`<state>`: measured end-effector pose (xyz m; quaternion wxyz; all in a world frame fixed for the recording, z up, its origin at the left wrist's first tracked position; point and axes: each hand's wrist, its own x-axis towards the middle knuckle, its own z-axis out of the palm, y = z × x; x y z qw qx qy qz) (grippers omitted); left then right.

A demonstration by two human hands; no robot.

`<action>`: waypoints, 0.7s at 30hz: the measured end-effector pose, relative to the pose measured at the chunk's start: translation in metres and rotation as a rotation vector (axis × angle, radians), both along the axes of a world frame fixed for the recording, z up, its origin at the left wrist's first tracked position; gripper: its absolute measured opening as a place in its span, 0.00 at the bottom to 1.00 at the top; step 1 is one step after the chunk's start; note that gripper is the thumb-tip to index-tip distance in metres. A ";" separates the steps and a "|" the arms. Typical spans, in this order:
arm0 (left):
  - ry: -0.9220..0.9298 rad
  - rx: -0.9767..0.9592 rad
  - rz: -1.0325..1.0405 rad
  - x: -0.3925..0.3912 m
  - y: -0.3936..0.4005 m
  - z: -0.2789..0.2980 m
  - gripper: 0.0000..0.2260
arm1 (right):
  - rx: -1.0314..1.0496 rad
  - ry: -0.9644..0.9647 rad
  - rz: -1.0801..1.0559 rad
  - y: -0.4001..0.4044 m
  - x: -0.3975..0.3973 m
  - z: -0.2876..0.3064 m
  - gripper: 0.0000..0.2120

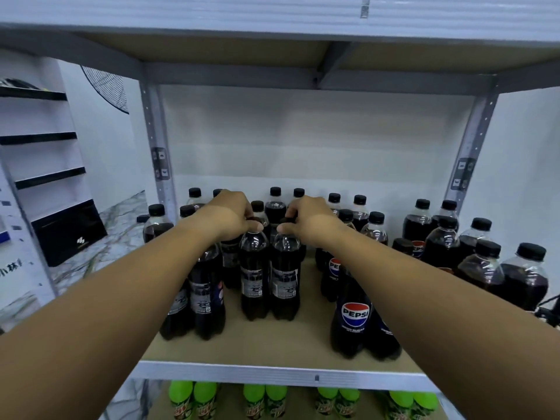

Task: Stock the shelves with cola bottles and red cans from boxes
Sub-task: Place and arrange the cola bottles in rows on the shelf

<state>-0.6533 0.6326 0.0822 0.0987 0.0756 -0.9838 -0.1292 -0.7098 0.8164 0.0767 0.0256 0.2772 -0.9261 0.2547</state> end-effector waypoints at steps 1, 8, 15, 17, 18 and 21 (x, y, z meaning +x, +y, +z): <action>-0.005 0.015 -0.010 0.000 -0.001 -0.001 0.15 | 0.000 -0.013 0.002 -0.001 -0.001 0.000 0.18; -0.107 0.061 -0.129 0.007 -0.010 0.012 0.14 | 0.040 -0.094 0.098 0.011 -0.008 0.010 0.17; -0.056 0.025 -0.026 -0.001 -0.001 0.012 0.25 | 0.035 -0.012 0.042 0.007 -0.011 0.009 0.26; -0.040 0.018 -0.009 -0.005 0.002 0.011 0.25 | 0.035 0.012 0.003 0.001 -0.011 0.005 0.21; -0.045 0.019 -0.016 -0.005 0.002 0.012 0.22 | 0.046 0.016 0.000 -0.001 -0.012 0.003 0.18; -0.102 0.041 -0.066 -0.001 -0.001 0.017 0.14 | 0.096 0.009 0.045 -0.001 -0.011 0.004 0.14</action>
